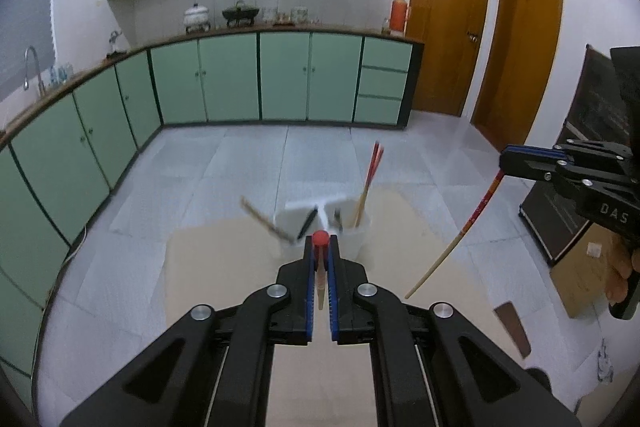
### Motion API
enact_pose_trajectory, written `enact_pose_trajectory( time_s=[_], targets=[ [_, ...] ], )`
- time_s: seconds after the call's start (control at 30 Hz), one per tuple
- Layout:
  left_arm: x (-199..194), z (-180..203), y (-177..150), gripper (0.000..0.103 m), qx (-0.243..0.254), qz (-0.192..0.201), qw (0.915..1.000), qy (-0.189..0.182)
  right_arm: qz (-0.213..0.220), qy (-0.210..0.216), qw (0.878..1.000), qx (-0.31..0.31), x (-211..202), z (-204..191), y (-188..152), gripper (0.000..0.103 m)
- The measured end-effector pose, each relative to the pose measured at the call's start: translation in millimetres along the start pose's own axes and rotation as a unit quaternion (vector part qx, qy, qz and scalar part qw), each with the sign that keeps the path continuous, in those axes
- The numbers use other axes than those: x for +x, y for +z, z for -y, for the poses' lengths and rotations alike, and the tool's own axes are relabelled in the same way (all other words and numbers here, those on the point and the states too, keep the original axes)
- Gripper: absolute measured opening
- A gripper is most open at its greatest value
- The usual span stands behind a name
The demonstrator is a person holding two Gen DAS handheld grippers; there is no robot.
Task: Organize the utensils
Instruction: 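Lift both red-patterned chopsticks and carry them toward the white holder, then lower both chopsticks into the white holder and open both tools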
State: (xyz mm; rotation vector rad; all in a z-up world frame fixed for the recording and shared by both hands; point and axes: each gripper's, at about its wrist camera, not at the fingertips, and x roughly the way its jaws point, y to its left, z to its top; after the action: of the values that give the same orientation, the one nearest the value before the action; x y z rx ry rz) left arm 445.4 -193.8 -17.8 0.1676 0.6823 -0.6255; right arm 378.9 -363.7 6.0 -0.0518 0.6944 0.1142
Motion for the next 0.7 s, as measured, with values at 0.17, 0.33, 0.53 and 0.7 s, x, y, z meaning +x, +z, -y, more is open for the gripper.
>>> enact_pose_trajectory(
  time_s=[0.17,0.33,0.53,0.7],
  targets=[
    [4,1,38,0.006,-0.001,0.022,0.9997,0.005,0.012,-0.005,1.000,0.013,2,14,36,0.005],
    [20,-3,64,0.006,-0.003,0.034,0.9993,0.015,0.020,-0.016,1.000,0.004,15,17,63,0.005],
    [67,-14,80,0.006,-0.011,0.024,0.9991,0.034,0.025,-0.023,0.999,0.005,51,22,87,0.005],
    [114,-27,77,0.006,-0.025,-0.003,0.9988,0.042,0.016,-0.029,0.999,0.022,96,37,91,0.005]
  ],
)
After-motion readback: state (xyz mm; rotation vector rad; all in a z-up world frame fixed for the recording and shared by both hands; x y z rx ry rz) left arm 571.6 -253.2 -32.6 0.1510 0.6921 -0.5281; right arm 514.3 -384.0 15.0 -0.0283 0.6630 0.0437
